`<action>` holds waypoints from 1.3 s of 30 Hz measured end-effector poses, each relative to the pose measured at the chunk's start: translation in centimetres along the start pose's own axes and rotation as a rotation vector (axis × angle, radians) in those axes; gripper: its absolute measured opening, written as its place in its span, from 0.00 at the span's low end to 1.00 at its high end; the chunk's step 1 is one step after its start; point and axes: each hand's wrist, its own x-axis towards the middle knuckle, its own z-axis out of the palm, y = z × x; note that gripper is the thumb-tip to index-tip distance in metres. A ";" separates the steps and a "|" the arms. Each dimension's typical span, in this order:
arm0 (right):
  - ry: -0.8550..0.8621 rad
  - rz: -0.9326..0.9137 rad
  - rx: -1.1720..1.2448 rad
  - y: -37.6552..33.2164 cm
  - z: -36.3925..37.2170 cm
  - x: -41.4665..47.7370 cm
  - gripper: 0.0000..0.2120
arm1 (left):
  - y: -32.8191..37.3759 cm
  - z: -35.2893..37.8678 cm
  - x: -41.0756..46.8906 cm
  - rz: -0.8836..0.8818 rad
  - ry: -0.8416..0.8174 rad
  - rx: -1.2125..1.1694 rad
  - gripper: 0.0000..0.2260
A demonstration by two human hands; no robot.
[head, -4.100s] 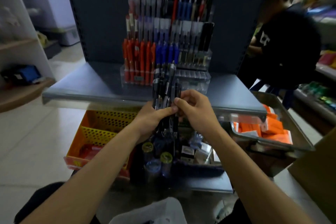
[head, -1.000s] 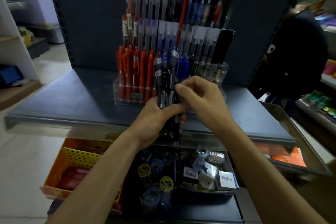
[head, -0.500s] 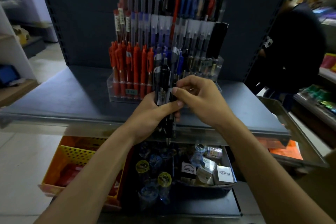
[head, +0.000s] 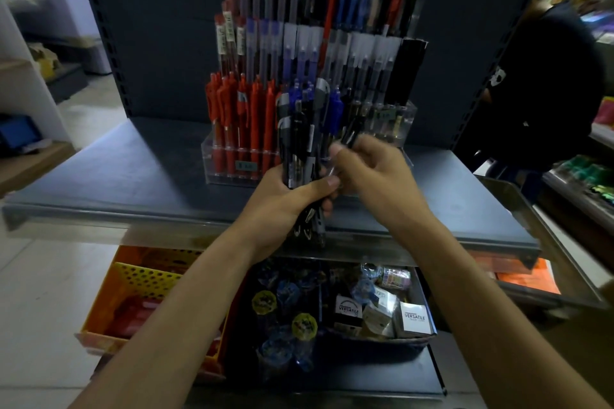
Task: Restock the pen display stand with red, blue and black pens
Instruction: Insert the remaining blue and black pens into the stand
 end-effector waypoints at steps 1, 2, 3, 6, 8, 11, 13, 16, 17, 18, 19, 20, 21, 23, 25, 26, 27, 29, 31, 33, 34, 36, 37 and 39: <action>-0.065 0.013 0.011 0.2 0.1 -0.3 0.08 | 0.0 0.0 0.0 0.005 0.012 -0.008 0.10; -0.103 0.026 0.045 0.3 0.2 -0.5 0.09 | 0.0 0.1 0.0 0.006 0.014 -0.009 0.10; -0.112 0.024 0.076 0.4 0.1 -0.6 0.11 | 0.0 0.1 0.0 0.002 0.012 -0.008 0.10; -0.009 -0.051 0.058 0.2 -0.3 -0.5 0.12 | 0.1 0.1 0.0 -0.011 0.007 -0.047 0.09; 0.156 -0.081 0.081 -0.2 -0.6 0.0 0.09 | 0.1 0.1 0.1 -0.024 0.043 -0.116 0.12; 0.349 -0.097 0.163 -1.0 -1.5 1.0 0.04 | 0.2 0.0 0.3 -0.023 0.109 -0.155 0.13; 0.409 -0.129 0.082 -1.1 -1.9 1.8 0.03 | 0.3 -0.1 0.3 -0.014 0.119 -0.151 0.05; 0.506 -0.190 -0.108 -1.1 -2.3 3.0 0.05 | 0.5 -0.1 0.3 -0.021 0.117 -0.162 0.02; 0.516 -0.195 -0.158 -1.0 -2.4 3.3 0.06 | 0.5 -0.1 0.3 -0.021 0.115 -0.179 0.02; 0.499 -0.189 -0.205 -1.0 -2.4 3.7 0.07 | 0.5 -0.1 0.4 -0.021 0.111 -0.195 0.03; 0.460 -0.178 -0.259 -0.9 -2.4 4.1 0.07 | 0.6 -0.1 0.5 -0.017 0.107 -0.203 0.03; 0.413 -0.168 -0.320 -0.7 -2.2 4.4 0.08 | 0.5 -0.1 0.6 -0.011 0.109 -0.205 0.04; 0.369 -0.164 -0.384 -0.5 -1.9 4.7 0.10 | 0.5 0.0 0.7 0.003 0.117 -0.203 0.05; 0.312 -0.154 -0.488 -0.2 -1.4 5.1 0.12 | 0.4 0.1 0.9 0.030 0.139 -0.206 0.07; 0.283 -0.119 -0.586 0.1 -1.2 5.3 0.08 | 0.3 0.1 1.1 0.035 0.155 -0.221 0.08; 0.274 -0.095 -0.633 0.4 -1.1 5.3 0.07 | 0.3 0.1 1.1 0.032 0.159 -0.223 0.09; 0.277 -0.078 -0.652 0.9 -1.0 5.2 0.06 | 0.2 0.0 1.2 0.028 0.162 -0.220 0.09; 0.310 -0.095 -0.651 1.7 -0.7 4.9 0.08 | 0.1 -0.1 1.3 0.021 0.170 -0.210 0.09; 0.333 -0.110 -0.651 2.1 -0.4 4.7 0.10 | 0.1 -0.1 1.4 0.016 0.177 -0.196 0.09; 0.315 -0.118 -0.708 2.2 -0.6 4.9 0.11 | -0.1 -0.1 1.4 0.003 0.188 -0.196 0.09; 0.292 -0.107 -0.742 2.0 -0.9 5.0 0.11 | -0.1 -0.1 1.4 -0.005 0.191 -0.203 0.09; 0.228 -0.030 -0.679 1.4 -1.4 5.3 0.11 | 0.1 -0.1 1.3 -0.013 0.194 -0.207 0.09; 0.213 0.016 -0.575 1.0 -1.7 5.5 0.10 | 0.1 0.0 1.3 -0.015 0.195 -0.202 0.09; 0.264 0.050 -0.389 0.8 -1.9 5.8 0.09 | 0.0 0.0 1.0 -0.013 0.205 -0.198 0.09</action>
